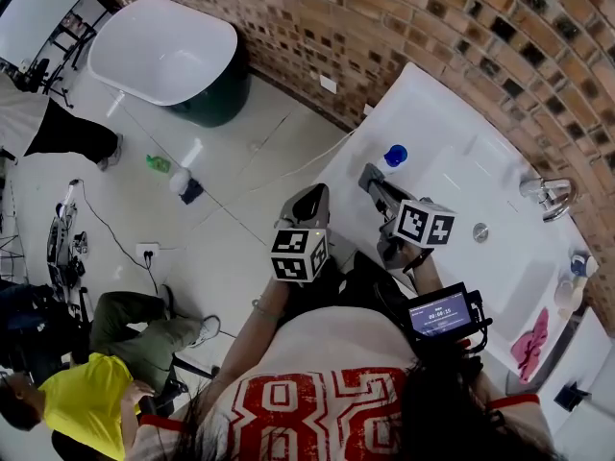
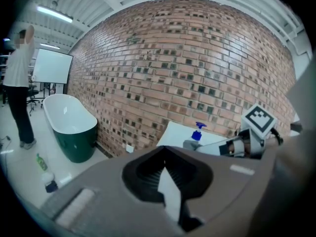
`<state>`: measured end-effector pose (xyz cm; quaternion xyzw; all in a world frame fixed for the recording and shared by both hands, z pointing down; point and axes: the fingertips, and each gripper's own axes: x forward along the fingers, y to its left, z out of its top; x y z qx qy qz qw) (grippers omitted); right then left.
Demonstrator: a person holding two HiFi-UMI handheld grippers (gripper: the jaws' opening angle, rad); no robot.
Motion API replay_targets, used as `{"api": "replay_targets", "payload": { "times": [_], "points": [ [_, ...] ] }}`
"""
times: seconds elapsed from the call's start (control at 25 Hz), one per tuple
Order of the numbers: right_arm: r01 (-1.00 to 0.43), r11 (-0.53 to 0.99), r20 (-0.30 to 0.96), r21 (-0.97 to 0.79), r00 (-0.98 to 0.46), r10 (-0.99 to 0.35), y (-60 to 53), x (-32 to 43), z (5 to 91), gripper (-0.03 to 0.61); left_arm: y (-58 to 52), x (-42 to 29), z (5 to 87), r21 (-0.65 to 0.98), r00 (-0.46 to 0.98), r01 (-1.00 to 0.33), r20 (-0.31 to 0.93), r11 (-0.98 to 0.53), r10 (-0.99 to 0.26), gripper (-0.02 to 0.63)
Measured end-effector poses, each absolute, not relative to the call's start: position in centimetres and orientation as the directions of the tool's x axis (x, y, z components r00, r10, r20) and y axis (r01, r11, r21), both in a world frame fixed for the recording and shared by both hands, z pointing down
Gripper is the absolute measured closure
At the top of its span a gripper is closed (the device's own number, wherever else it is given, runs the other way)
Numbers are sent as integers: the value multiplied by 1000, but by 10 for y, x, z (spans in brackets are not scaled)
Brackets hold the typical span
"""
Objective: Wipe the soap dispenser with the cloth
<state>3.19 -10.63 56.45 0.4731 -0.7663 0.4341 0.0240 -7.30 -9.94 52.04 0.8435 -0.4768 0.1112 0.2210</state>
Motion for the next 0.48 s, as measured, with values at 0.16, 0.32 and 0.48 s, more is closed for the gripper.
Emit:
{"api": "replay_targets", "payload": {
  "times": [0.16,0.32,0.48],
  "points": [
    [-757,163,484,-632,-550,-681,-105,32,587,531,-99,-78,520,264,506,-862,398,-433,-765,611],
    [-765,138,520,-629,-546,-657,-105,35,608,531,-100,-85,521,261,490,-871,400,-417,-774,611],
    [-775,127,552,-620,-545,-631,-106,35,626,531,-102,-94,520,257,468,-882,400,-394,-788,611]
  ]
}}
